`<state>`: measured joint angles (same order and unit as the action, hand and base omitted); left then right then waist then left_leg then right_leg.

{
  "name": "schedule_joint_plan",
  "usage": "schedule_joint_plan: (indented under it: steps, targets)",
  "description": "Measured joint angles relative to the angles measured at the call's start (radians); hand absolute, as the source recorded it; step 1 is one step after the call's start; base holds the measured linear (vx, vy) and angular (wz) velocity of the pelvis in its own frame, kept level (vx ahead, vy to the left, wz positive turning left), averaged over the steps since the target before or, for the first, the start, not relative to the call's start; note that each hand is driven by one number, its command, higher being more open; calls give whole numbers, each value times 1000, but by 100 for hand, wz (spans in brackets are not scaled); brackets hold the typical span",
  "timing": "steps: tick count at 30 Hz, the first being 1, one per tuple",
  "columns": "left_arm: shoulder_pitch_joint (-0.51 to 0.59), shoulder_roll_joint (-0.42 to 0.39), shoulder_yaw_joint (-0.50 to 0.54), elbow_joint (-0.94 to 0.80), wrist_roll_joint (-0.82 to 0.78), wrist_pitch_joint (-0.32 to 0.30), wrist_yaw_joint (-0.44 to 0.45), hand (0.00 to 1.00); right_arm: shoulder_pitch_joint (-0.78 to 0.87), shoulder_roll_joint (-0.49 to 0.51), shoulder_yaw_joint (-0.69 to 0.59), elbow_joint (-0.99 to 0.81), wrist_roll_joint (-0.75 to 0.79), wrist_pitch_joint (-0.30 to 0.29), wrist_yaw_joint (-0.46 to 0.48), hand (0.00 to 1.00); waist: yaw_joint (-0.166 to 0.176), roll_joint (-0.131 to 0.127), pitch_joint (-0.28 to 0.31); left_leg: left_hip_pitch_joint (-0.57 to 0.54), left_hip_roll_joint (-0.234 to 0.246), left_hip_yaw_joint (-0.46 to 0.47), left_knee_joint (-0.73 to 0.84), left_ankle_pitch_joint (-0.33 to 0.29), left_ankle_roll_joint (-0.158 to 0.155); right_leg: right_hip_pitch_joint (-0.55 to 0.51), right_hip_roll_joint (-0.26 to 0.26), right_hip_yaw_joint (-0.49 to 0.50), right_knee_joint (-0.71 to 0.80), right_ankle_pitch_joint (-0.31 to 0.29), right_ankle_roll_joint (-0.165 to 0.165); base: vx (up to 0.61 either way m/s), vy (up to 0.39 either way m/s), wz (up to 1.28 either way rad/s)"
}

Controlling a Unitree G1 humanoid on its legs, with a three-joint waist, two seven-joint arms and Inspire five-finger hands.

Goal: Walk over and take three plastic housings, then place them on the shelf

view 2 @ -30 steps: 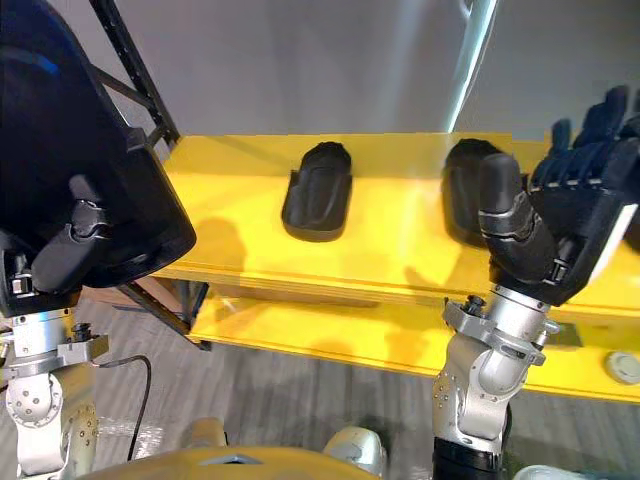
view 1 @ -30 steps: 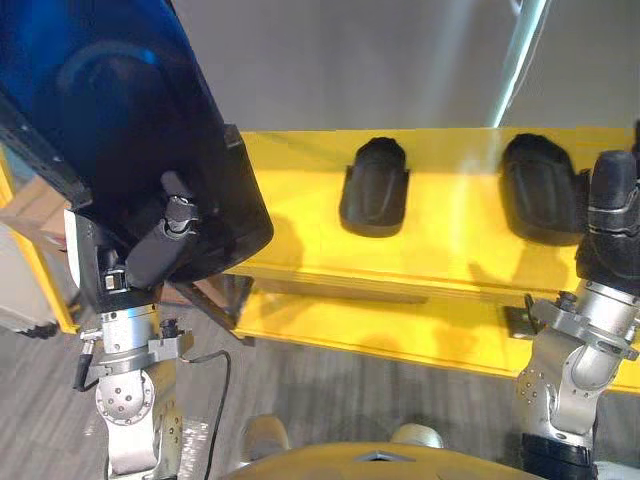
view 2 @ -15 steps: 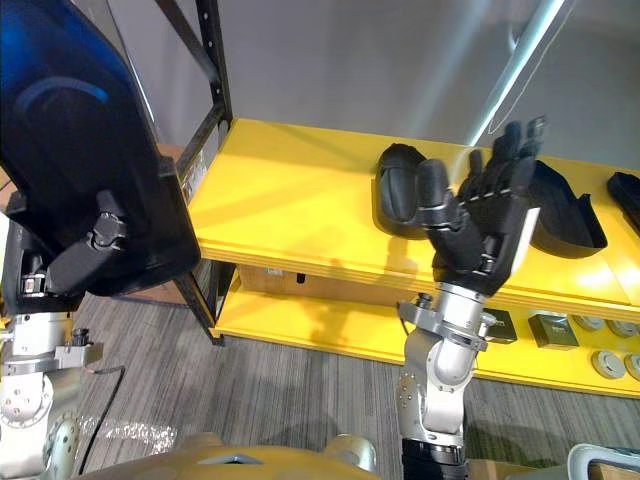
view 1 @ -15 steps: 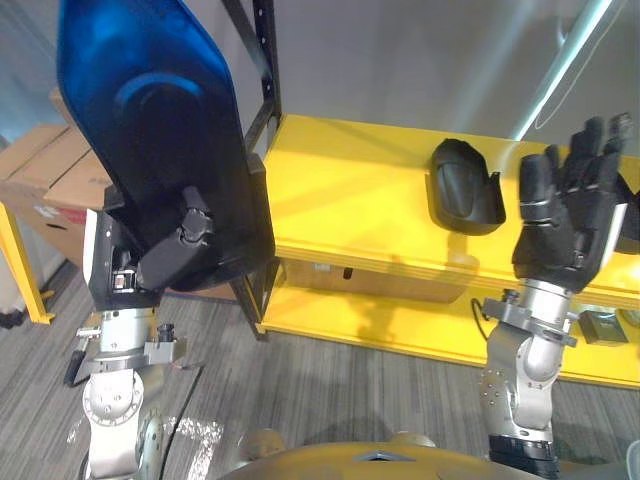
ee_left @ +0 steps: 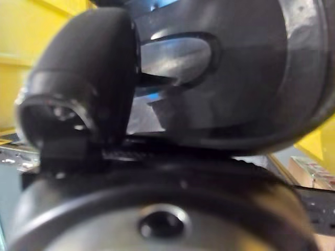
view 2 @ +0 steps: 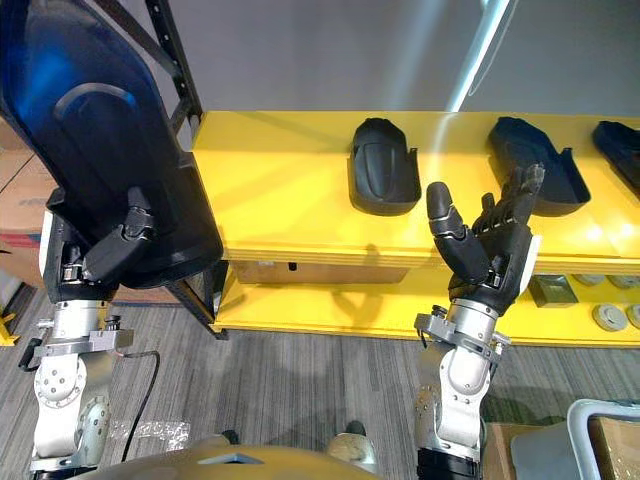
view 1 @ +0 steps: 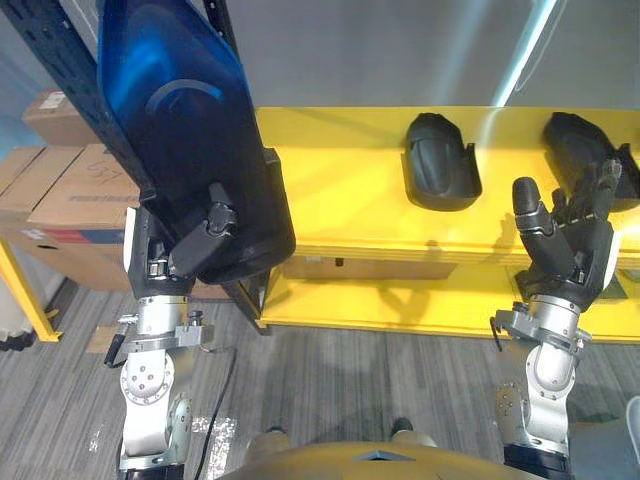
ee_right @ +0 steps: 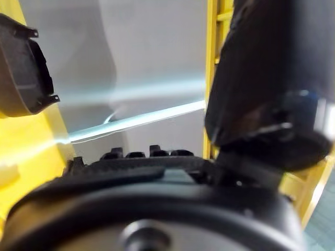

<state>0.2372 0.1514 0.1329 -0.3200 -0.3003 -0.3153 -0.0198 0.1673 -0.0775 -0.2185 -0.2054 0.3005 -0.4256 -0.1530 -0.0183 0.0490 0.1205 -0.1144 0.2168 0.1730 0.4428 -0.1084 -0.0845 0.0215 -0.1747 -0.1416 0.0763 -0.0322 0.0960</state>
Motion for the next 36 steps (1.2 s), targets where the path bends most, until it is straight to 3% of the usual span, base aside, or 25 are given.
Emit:
schedule_joint_plan:
  steps: [2, 4, 5, 6, 7, 8, 9, 10, 12, 15, 19, 22, 25, 28, 32, 36]
  targets:
    - [9, -6, 1, 3, 25, 27, 14, 0, 36, 0, 14, -1, -1, -4, -1, 100, 10, 25, 25, -63, 44, -48, 205, 16, 31, 35, 31, 16, 11, -23, -27, -62, -52, -34]
    - [10, -6, 1, 3, 42, 37, 18, 0, 57, 4, 17, -1, -3, -5, -9, 100, 11, 20, 31, -88, 55, -46, 246, 17, 50, 51, 29, 39, 6, -28, -40, 43, 16, -17]
    - [8, -5, -7, 2, 45, 38, 20, 0, 58, 5, 19, -3, -6, -10, -35, 100, 6, 23, 25, -51, 35, -37, 114, -17, 47, 40, 18, 47, 10, -26, -41, 60, 54, -14]
    - [7, -6, -14, -2, 46, 38, 24, 0, 58, 1, 18, -5, -18, -15, -57, 100, 3, 32, 19, -20, 21, -32, 7, 1, 54, 23, 18, 57, 20, -25, -36, 21, 108, -37]
    - [4, -3, -21, -9, 46, 37, 30, 0, 58, -5, 9, -5, -45, -16, -91, 100, 4, 49, 10, 38, 7, -13, -142, 7, 24, -18, 21, 82, 55, -35, -13, 9, 108, -38]
    - [-8, 1, -21, -8, 45, 39, 34, 0, 70, 2, 10, -5, -66, -15, -116, 100, -10, 50, 8, 69, -10, 16, -208, 14, -12, -39, 13, 93, 68, -40, -6, 18, 107, -39]
    - [-13, 5, -21, -8, 45, 40, 38, 0, 81, 7, 11, -5, -71, -14, -125, 100, -11, 42, 11, 79, -18, 26, -223, 16, -16, -39, 6, 99, 68, -38, -3, 57, 83, -32]
    - [-22, 10, -21, -8, 43, 50, 46, 0, 115, 17, 10, -3, -70, -9, -136, 100, -13, 26, 15, 98, -31, 50, -241, 19, -21, -39, -7, 118, 69, -22, 22, 62, 88, -34]
    - [-37, 18, -20, -9, 36, 90, 60, 0, 185, 61, -2, 20, -69, 1, -142, 100, -18, 1, 4, 127, -50, 77, -270, 19, -21, -38, -25, 128, 67, -18, 29, 67, 92, -30]
    - [-50, 30, -20, -15, 36, 160, 89, 0, 223, 101, -16, 203, -83, 25, -158, 100, -45, -30, -14, 141, -62, 101, -291, 19, -22, -38, -34, 146, 53, -12, 39, 44, 55, -17]
    - [-80, 32, -22, -12, 28, 228, 104, 0, 222, 112, -67, 464, -99, 94, -168, 100, -44, -25, -14, 139, -58, 105, -291, 15, -27, -37, -33, 145, 40, -2, 53, 4, 6, -2]
    - [-101, 39, -22, 3, -9, 262, 122, 0, 224, 112, -126, 663, -90, 137, -170, 100, -43, -2, -28, 131, -51, 105, -291, 10, -37, -37, -28, 138, 30, 3, 54, -4, -3, 2]
    - [-212, 78, -22, 72, -103, 302, 144, 0, 216, 95, -155, 797, -78, 182, -133, 100, -41, 2, -29, 108, -46, 101, -302, 13, -44, -43, -22, 130, 2, 22, 50, -47, -8, 7]
    - [-359, 143, -22, 193, -163, 327, 175, 0, 188, 69, -145, 874, -76, 218, -60, 100, -43, -15, -13, 76, -46, 101, -314, 34, -48, -79, -19, 131, 0, 37, 46, -65, -7, 2]
    - [-529, 252, -24, 343, -174, 358, 198, 0, 126, 45, -112, 918, -72, 237, -1, 100, -52, -42, 43, 47, -44, 105, -330, 63, -47, -117, -13, 136, -9, 64, 46, -55, -13, 0]
    - [-627, 314, -23, 448, -242, 411, 194, 0, 108, 12, -76, 920, -40, 245, 47, 100, -55, -41, 66, 35, -44, 111, -329, 65, -45, -133, -12, 146, -10, 68, 48, 0, 0, -2]
